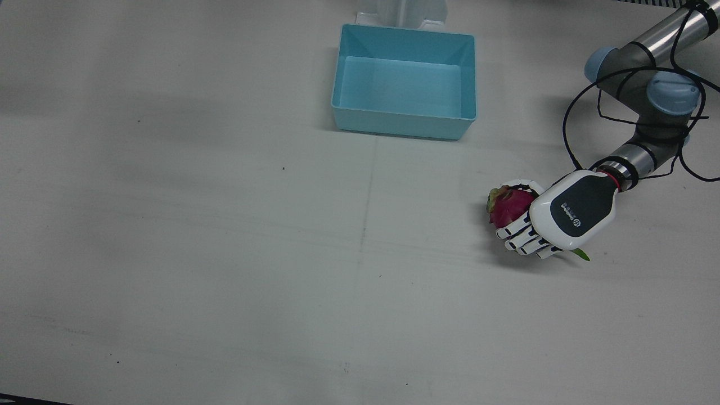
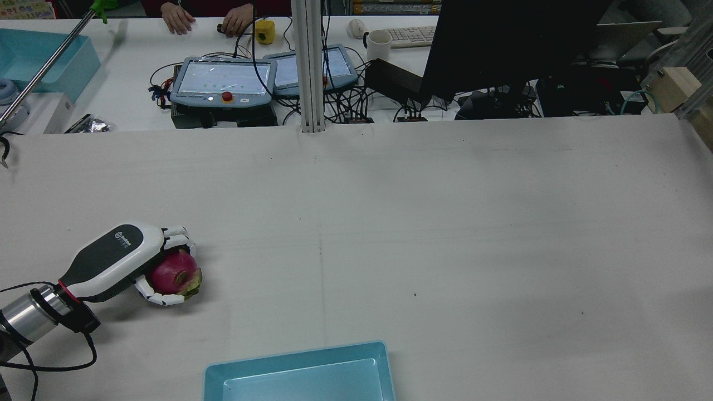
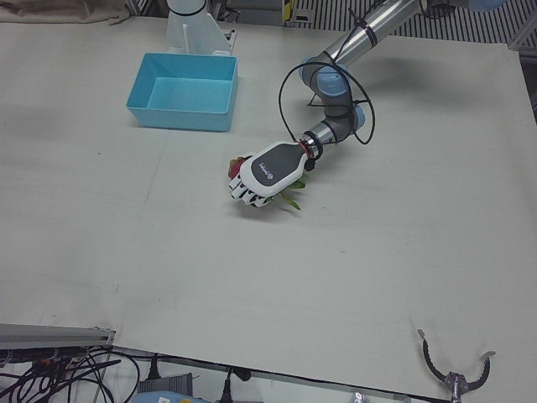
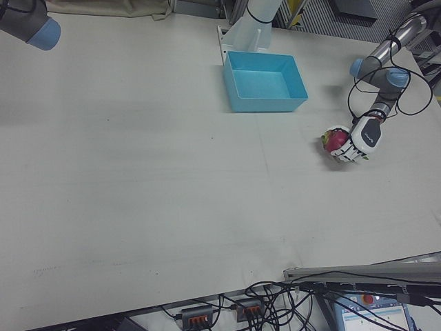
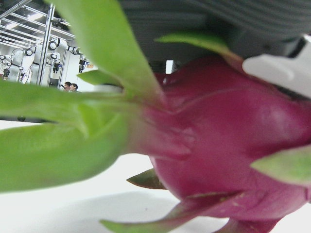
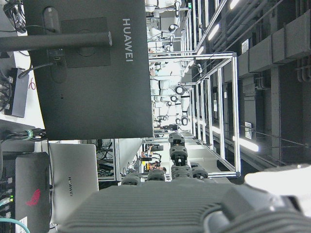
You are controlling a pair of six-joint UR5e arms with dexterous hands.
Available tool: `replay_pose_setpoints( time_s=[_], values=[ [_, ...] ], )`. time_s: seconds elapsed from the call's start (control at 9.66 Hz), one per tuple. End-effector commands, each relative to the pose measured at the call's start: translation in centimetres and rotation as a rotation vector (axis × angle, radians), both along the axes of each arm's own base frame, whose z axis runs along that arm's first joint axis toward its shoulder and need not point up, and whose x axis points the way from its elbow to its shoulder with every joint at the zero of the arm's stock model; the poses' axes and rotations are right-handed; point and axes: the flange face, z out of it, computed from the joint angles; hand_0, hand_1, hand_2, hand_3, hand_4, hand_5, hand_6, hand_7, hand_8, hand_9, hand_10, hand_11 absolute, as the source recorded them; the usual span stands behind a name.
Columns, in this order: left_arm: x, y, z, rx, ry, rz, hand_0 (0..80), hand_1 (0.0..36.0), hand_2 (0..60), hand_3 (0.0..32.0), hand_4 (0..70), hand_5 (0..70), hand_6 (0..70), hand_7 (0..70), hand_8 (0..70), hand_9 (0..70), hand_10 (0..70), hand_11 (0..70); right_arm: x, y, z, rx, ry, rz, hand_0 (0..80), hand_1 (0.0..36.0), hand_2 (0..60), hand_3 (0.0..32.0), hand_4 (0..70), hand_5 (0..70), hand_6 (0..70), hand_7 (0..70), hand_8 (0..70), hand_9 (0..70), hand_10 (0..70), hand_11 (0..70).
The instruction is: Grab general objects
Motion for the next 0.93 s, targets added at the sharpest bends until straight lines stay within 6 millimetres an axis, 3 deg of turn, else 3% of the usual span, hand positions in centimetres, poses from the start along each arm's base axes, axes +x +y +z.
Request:
replay_pose_setpoints(
  time_s=[0.0, 0.1, 0.31, 0.52, 0.62, 0.72, 0.83],
  values=[
    [-4.1, -1.3, -5.4, 0.001, 0.099, -0.027, 18.4, 7.4, 60.0, 0.0, 70.0, 70.0, 70.0, 70.0, 70.0, 70.0, 70.0, 70.0, 0.1, 0.0, -0.1, 0.001, 0.000, 0.001, 0.0, 0.0, 0.0, 0.0, 0.0, 0.0, 0.0, 0.0, 0.0, 0.0, 0.0, 0.0],
    [-6.6, -2.9, -6.2, -0.019, 0.135, -0.056, 15.0, 8.7, 60.0, 0.0, 70.0, 70.0, 70.0, 70.0, 70.0, 70.0, 70.0, 70.0, 0.1, 0.0, -0.1, 0.002, 0.000, 0.001, 0.0, 0.0, 0.0, 0.0, 0.0, 0.0, 0.0, 0.0, 0.0, 0.0, 0.0, 0.0],
    [-11.3, -4.1, -9.1, -0.077, 0.236, -0.072, 17.7, 9.7, 60.0, 0.0, 70.0, 70.0, 70.0, 70.0, 70.0, 70.0, 70.0, 70.0, 0.1, 0.0, -0.1, 0.002, 0.000, 0.001, 0.0, 0.0, 0.0, 0.0, 0.0, 0.0, 0.0, 0.0, 0.0, 0.0, 0.0, 0.0],
    [-15.8, -5.9, -9.0, -0.167, 0.402, -0.050, 14.7, 7.3, 60.0, 0.0, 70.0, 70.0, 70.0, 70.0, 70.0, 70.0, 70.0, 70.0, 0.1, 0.0, -0.2, 0.004, 0.000, 0.001, 0.0, 0.0, 0.0, 0.0, 0.0, 0.0, 0.0, 0.0, 0.0, 0.0, 0.0, 0.0],
    [-17.8, -6.6, -8.9, -0.187, 0.463, -0.060, 16.2, 7.1, 60.0, 0.0, 70.0, 70.0, 70.0, 70.0, 70.0, 70.0, 70.0, 70.0, 0.1, 0.0, -0.2, 0.004, 0.000, 0.001, 0.0, 0.0, 0.0, 0.0, 0.0, 0.0, 0.0, 0.0, 0.0, 0.0, 0.0, 0.0],
    [-19.8, -7.3, -7.9, -0.217, 0.541, -0.047, 11.6, 4.5, 60.0, 0.0, 70.0, 70.0, 70.0, 70.0, 70.0, 70.0, 70.0, 70.0, 0.1, 0.0, -0.1, 0.002, 0.000, 0.001, 0.0, 0.0, 0.0, 0.0, 0.0, 0.0, 0.0, 0.0, 0.0, 0.0, 0.0, 0.0],
    [-22.5, -8.0, -4.7, -0.262, 0.663, -0.017, 11.6, 2.9, 60.0, 0.0, 70.0, 70.0, 70.0, 70.0, 70.0, 70.0, 70.0, 70.0, 0.1, 0.0, -0.1, 0.002, 0.000, 0.001, 0.0, 0.0, 0.0, 0.0, 0.0, 0.0, 0.0, 0.0, 0.0, 0.0, 0.0, 0.0]
  ],
)
